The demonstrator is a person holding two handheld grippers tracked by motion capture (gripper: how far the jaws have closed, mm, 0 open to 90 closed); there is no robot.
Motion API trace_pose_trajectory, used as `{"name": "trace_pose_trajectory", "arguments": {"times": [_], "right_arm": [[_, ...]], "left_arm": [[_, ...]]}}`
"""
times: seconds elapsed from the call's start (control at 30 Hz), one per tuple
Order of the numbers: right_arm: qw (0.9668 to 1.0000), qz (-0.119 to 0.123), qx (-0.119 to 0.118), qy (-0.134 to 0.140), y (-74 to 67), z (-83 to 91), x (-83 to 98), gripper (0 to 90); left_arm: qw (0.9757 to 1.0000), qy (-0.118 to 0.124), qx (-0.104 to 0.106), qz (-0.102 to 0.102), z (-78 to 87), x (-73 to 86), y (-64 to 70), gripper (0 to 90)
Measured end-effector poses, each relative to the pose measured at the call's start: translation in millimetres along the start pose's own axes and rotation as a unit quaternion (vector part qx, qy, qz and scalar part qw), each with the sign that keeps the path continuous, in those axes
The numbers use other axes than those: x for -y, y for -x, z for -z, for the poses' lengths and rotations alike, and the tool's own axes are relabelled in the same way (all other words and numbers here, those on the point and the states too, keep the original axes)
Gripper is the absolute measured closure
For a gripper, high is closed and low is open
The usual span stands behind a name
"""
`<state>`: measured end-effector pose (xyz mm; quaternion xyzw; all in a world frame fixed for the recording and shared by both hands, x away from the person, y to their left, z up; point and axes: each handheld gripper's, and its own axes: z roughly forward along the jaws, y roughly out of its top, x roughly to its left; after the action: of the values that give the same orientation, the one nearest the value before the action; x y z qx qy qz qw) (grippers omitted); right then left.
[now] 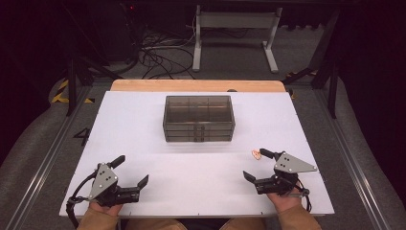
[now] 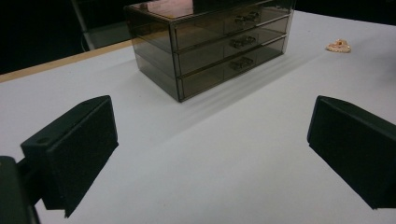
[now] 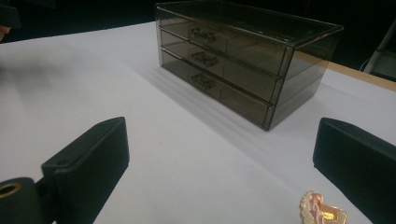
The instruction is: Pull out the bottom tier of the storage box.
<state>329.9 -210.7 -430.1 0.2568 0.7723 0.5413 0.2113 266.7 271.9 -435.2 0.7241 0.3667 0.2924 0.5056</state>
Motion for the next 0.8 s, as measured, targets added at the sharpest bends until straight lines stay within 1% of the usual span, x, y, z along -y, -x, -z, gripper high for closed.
{"name": "trace_pose_trajectory", "arguments": {"times": [0.1, 0.17, 0.2, 0.23, 0.3, 0.33, 0.43, 0.47, 0.53, 0.7, 0.8], "right_arm": [[1.0, 0.0, -0.005, 0.0, -0.6, -3.6, -3.3, 4.2], [0.9999, 0.009, -0.01, -0.005, -3.3, -9.6, -7.3, 4.1], [0.9999, 0.009, -0.01, -0.005, -3.3, -9.6, -7.3, 4.1], [0.9998, 0.016, -0.014, -0.006, -5.4, -13.4, -10.3, 4.1], [0.9997, 0.019, -0.014, -0.009, -6.5, -14.8, -12.1, 4.1], [0.9996, 0.025, -0.012, -0.009, -7.5, -16.9, -15.4, 4.2], [0.9996, 0.022, -0.016, -0.007, -7.3, -19.2, -17.8, 4.3], [0.9995, 0.026, -0.018, -0.005, -8.5, -22.6, -19.9, 4.4], [0.9992, 0.032, -0.02, -0.009, -11.3, -25.9, -22.3, 4.4], [0.9987, 0.043, -0.026, -0.008, -16.1, -32.9, -28.9, 4.5], [0.9987, 0.041, -0.03, -0.005, -17.8, -37.2, -32.0, 4.5]], "left_arm": [[1.0, -0.001, -0.001, 0.0, -0.3, 0.0, 0.1, 2.3], [1.0, -0.001, -0.002, -0.001, -0.4, 0.0, 0.1, 2.4], [1.0, -0.001, -0.002, -0.001, -0.4, 0.0, 0.1, 2.3], [1.0, -0.001, -0.001, 0.0, -0.4, 0.0, 0.0, 2.3], [1.0, -0.001, -0.001, 0.0, -0.4, 0.0, -0.1, 2.3], [1.0, -0.001, 0.0, 0.0, -0.6, -0.2, -0.4, 2.3], [1.0, -0.001, 0.0, -0.001, -1.3, -0.4, -0.5, 2.4], [1.0, -0.001, 0.001, 0.001, -2.1, -0.3, -0.2, 2.4], [1.0, -0.001, 0.002, 0.0, -2.1, -0.4, -0.4, 2.4], [1.0, -0.001, 0.001, -0.002, -1.9, -0.6, -0.6, 2.4], [1.0, -0.001, 0.001, -0.002, -2.0, -0.7, -0.5, 2.4]]}}
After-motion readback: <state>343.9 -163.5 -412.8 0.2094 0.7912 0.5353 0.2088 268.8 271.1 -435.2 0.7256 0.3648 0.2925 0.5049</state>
